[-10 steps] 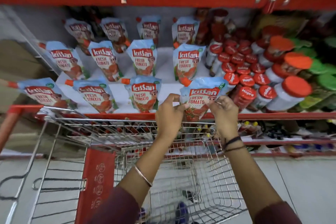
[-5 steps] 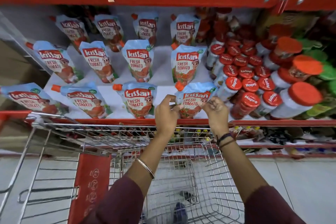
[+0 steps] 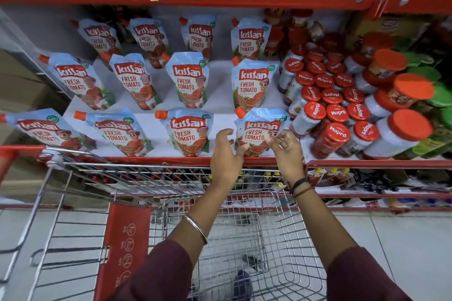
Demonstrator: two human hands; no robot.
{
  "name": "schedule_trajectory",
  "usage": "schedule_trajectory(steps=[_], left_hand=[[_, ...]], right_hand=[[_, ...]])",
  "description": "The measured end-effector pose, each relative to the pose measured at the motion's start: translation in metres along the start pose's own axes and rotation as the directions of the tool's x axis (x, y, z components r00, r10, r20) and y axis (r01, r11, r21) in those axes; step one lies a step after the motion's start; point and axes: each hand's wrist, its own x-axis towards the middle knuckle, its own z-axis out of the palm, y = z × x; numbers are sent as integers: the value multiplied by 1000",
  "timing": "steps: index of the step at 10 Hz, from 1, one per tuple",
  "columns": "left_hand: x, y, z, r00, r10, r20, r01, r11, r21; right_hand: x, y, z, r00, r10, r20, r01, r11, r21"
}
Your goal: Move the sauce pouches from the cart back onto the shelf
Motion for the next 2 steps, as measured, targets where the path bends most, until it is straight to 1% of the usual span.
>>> schedule_trajectory(steps=[1,2], left_hand=[[-24,7,-14,994,106,-15,-105,992,75],[-42,21,-33,924,372,-92,-363,926,105]], right_hand=[[-7,-8,-6,999,43,-7,-43,999,-32],[-35,1,-35,993,38,-114,-46,997,-67]])
